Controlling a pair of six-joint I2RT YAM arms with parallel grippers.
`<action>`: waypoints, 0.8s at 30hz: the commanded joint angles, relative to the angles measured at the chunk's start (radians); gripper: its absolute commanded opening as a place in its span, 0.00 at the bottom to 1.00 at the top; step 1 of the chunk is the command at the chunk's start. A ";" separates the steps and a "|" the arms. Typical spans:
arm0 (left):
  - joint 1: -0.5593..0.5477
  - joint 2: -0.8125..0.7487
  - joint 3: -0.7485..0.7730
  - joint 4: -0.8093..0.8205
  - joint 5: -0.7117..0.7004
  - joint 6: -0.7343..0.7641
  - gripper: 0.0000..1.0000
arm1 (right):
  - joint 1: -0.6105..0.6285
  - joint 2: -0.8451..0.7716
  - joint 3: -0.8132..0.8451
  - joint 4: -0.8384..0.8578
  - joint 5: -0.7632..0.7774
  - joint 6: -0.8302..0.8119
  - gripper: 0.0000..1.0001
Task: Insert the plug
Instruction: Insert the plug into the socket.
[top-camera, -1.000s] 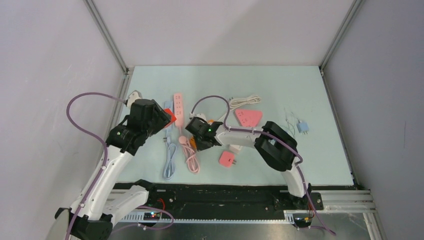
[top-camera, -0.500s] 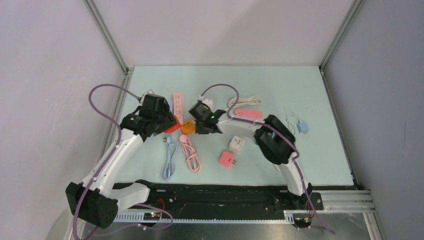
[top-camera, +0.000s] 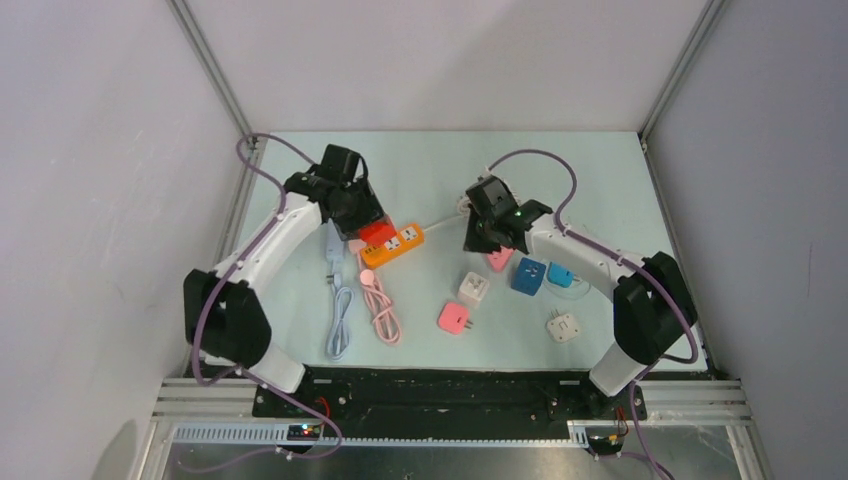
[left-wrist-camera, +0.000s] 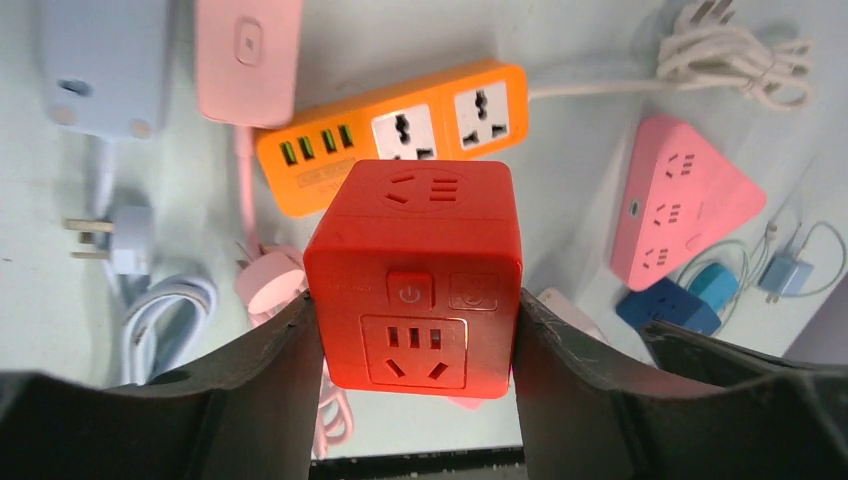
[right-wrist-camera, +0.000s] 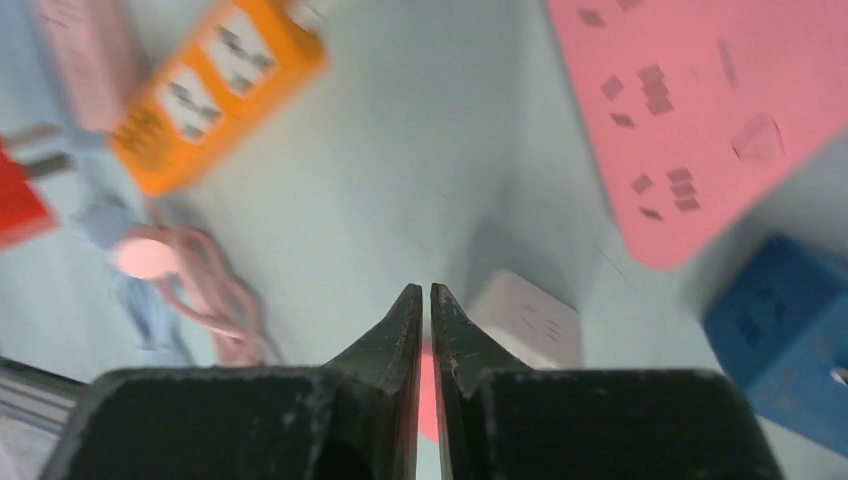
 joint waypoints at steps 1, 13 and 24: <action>0.010 0.079 0.095 -0.061 0.167 -0.012 0.00 | -0.035 -0.046 -0.089 -0.129 -0.004 -0.035 0.12; 0.024 0.251 0.252 -0.273 0.132 0.103 0.00 | -0.178 -0.177 -0.207 -0.202 -0.068 -0.122 0.43; 0.024 0.375 0.384 -0.271 0.102 0.120 0.00 | -0.257 -0.219 -0.216 -0.215 -0.100 -0.165 0.50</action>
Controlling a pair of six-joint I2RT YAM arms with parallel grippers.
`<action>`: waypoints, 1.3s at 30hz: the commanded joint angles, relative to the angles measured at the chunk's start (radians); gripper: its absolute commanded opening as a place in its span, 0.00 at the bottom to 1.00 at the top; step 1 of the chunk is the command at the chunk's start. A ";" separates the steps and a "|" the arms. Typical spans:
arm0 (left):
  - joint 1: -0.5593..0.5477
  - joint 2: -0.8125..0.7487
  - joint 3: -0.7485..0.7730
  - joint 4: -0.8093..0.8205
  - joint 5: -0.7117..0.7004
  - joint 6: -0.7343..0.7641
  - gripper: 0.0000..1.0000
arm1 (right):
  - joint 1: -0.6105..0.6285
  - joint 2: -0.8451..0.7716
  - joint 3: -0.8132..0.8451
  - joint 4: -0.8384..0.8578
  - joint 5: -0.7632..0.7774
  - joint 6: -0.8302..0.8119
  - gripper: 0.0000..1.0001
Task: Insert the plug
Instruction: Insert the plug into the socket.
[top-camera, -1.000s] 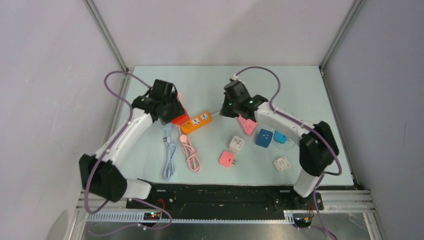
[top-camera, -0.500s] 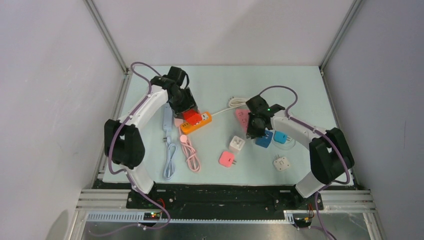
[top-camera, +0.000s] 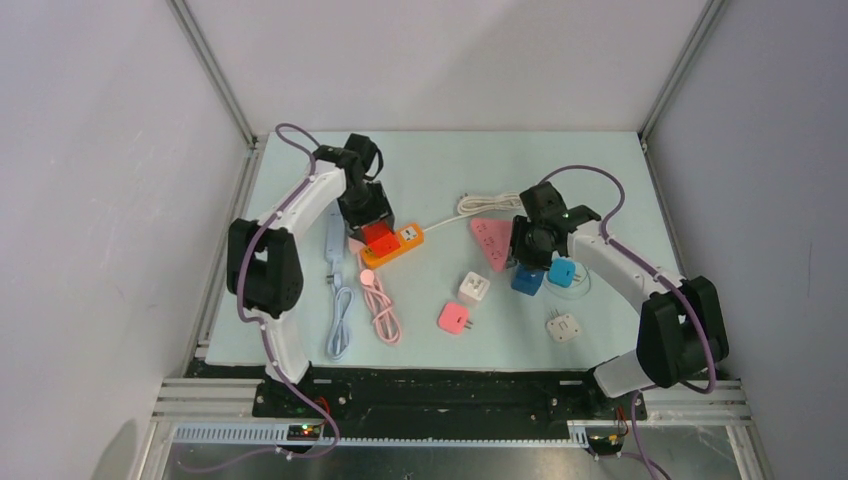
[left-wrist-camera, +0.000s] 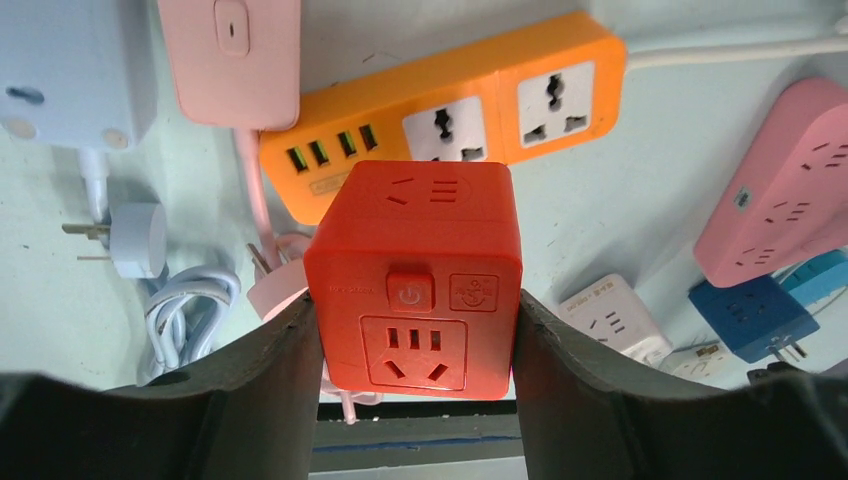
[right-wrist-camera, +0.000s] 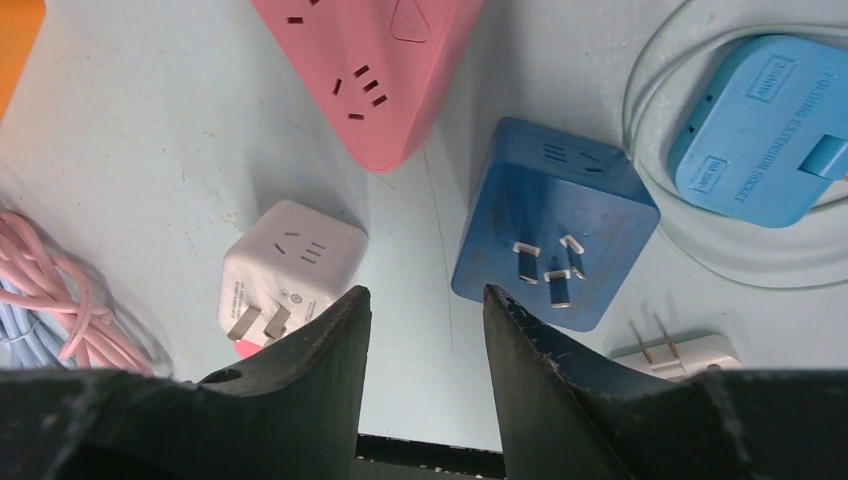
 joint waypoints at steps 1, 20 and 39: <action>0.004 0.020 0.108 -0.002 -0.018 0.031 0.00 | -0.026 -0.053 -0.005 -0.006 -0.019 -0.029 0.50; -0.011 0.100 0.112 0.016 -0.045 0.011 0.00 | -0.096 -0.026 -0.013 0.004 -0.049 -0.024 0.46; -0.039 0.115 0.090 0.041 -0.109 0.033 0.00 | -0.109 -0.019 -0.043 0.017 -0.055 -0.019 0.45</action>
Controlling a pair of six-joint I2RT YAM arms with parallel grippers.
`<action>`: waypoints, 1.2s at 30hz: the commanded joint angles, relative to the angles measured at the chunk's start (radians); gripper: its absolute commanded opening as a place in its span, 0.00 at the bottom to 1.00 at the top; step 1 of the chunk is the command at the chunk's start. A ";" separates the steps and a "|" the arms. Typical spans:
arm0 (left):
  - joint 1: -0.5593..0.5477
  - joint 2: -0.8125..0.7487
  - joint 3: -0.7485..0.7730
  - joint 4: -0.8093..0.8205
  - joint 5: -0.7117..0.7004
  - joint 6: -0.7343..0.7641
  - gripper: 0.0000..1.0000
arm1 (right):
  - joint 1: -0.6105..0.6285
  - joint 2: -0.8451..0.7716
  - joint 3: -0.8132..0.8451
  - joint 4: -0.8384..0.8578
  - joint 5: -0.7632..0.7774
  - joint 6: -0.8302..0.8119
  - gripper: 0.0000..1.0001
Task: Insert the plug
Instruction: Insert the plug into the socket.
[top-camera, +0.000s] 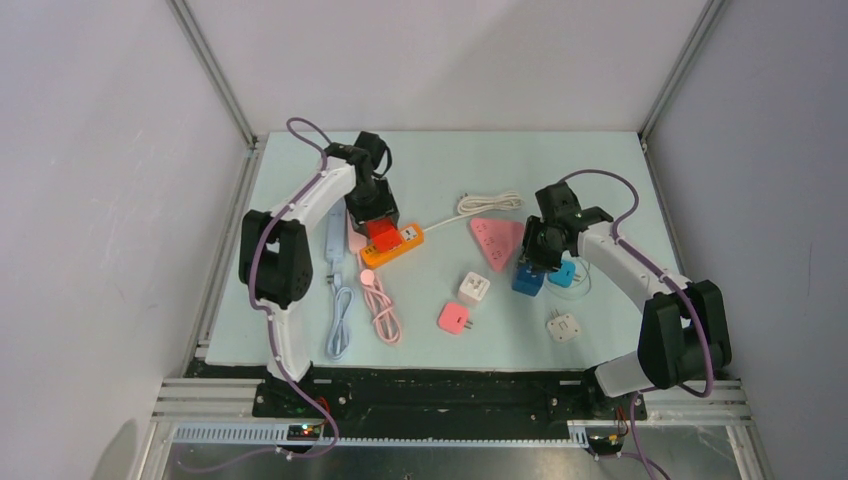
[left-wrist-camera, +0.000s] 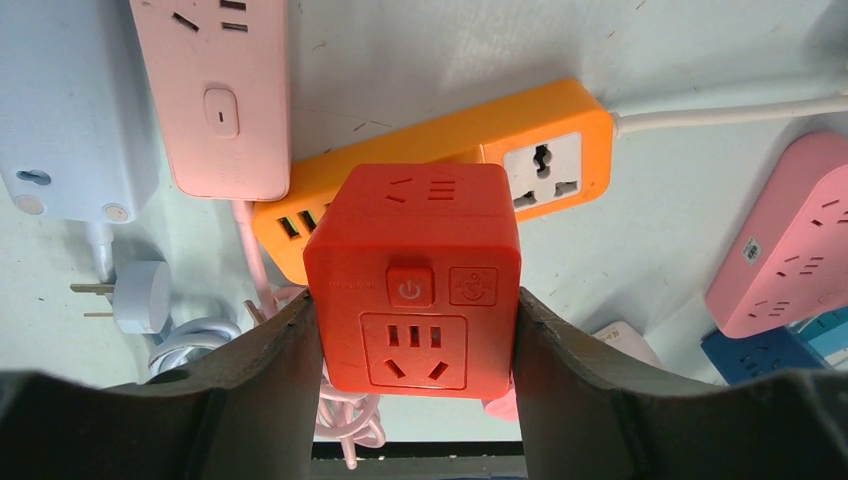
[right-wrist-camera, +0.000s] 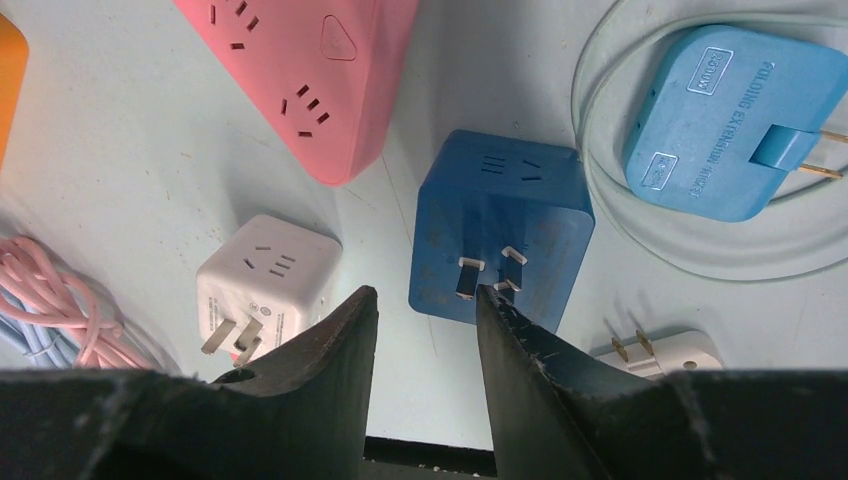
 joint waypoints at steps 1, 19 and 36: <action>-0.016 0.005 -0.009 0.014 -0.057 0.001 0.00 | -0.005 0.003 -0.006 0.009 -0.005 -0.010 0.45; -0.108 -0.030 -0.095 0.014 -0.098 -0.289 0.00 | -0.018 0.001 -0.016 0.011 0.013 0.001 0.44; -0.145 0.037 -0.096 0.013 -0.311 -0.252 0.00 | -0.029 -0.013 -0.017 -0.009 0.036 0.000 0.45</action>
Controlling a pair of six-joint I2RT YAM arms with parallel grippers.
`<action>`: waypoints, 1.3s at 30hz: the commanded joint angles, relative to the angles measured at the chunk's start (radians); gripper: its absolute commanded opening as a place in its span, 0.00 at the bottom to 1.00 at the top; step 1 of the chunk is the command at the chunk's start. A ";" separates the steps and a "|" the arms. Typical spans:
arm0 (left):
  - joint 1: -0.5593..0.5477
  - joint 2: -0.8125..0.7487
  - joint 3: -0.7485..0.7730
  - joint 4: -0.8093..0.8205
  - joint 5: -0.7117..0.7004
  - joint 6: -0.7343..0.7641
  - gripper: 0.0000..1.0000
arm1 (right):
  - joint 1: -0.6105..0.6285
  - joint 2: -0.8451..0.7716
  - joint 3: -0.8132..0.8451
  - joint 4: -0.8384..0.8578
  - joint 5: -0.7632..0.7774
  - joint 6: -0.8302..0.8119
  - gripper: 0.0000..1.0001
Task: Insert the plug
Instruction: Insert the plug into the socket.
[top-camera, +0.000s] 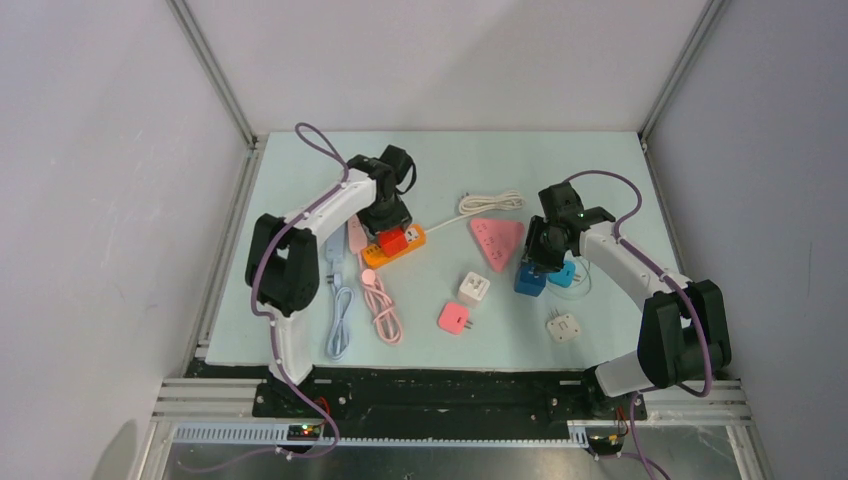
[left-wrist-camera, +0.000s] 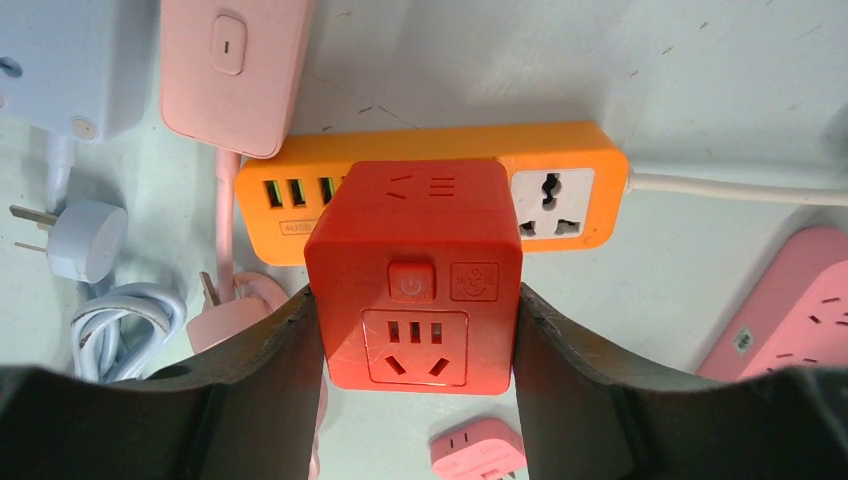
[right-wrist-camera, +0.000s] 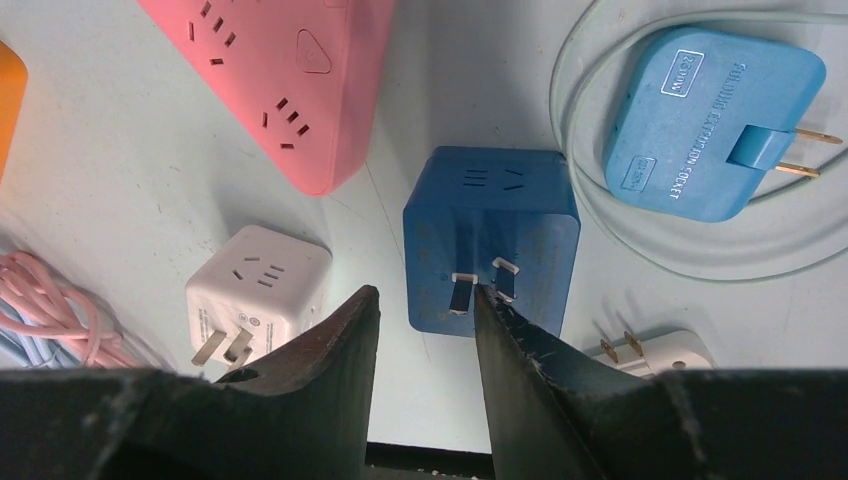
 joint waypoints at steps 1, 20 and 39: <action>-0.018 0.075 -0.035 -0.022 -0.086 0.051 0.00 | -0.007 -0.016 -0.006 -0.013 0.034 -0.004 0.45; -0.025 0.165 -0.029 -0.022 -0.131 0.140 0.21 | -0.001 -0.028 -0.005 -0.033 0.079 0.005 0.51; -0.025 0.022 0.174 -0.020 -0.231 0.230 0.97 | 0.005 -0.154 0.104 0.044 -0.009 -0.001 0.79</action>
